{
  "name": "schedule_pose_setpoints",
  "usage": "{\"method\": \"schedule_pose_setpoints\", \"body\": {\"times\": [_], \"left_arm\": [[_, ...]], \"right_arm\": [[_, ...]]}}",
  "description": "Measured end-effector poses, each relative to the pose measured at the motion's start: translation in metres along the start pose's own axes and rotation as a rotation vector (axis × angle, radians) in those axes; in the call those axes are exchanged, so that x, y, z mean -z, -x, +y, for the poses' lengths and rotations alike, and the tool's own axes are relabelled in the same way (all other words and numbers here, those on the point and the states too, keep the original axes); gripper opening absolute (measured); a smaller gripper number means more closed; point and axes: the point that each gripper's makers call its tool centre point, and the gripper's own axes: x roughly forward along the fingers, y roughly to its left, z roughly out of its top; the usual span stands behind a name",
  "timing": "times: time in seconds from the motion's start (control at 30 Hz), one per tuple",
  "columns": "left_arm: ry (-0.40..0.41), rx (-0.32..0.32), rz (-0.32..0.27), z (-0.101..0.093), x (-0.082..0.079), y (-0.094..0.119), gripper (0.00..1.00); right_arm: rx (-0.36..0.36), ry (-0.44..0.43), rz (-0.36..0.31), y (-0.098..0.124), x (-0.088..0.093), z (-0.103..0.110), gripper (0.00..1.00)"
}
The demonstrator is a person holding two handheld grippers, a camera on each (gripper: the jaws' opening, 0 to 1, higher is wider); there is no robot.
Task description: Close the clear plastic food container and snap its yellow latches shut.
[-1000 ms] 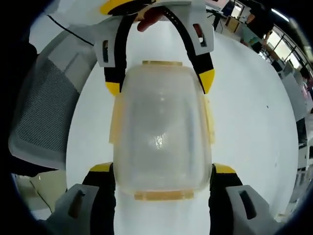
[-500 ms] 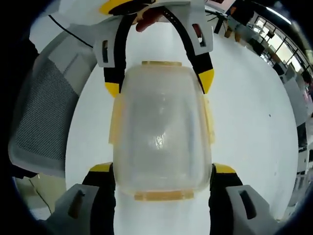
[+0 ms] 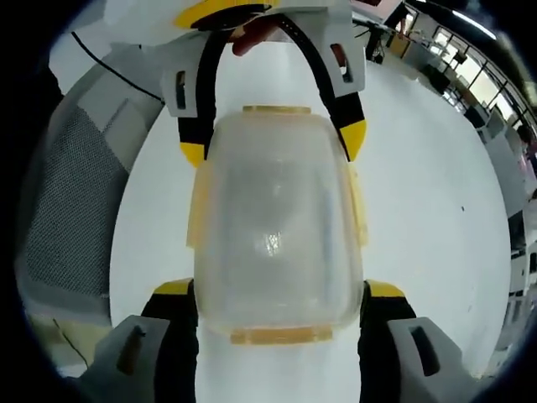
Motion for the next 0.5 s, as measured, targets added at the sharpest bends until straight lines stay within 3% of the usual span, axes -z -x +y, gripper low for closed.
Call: {"method": "schedule_pose_setpoints", "body": {"times": [0.5], "left_arm": [[-0.021, 0.019, -0.013, 0.014, 0.013, -0.001, 0.78]], "right_arm": [[0.017, -0.044, 0.025, -0.005, -0.011, -0.010, 0.76]]}}
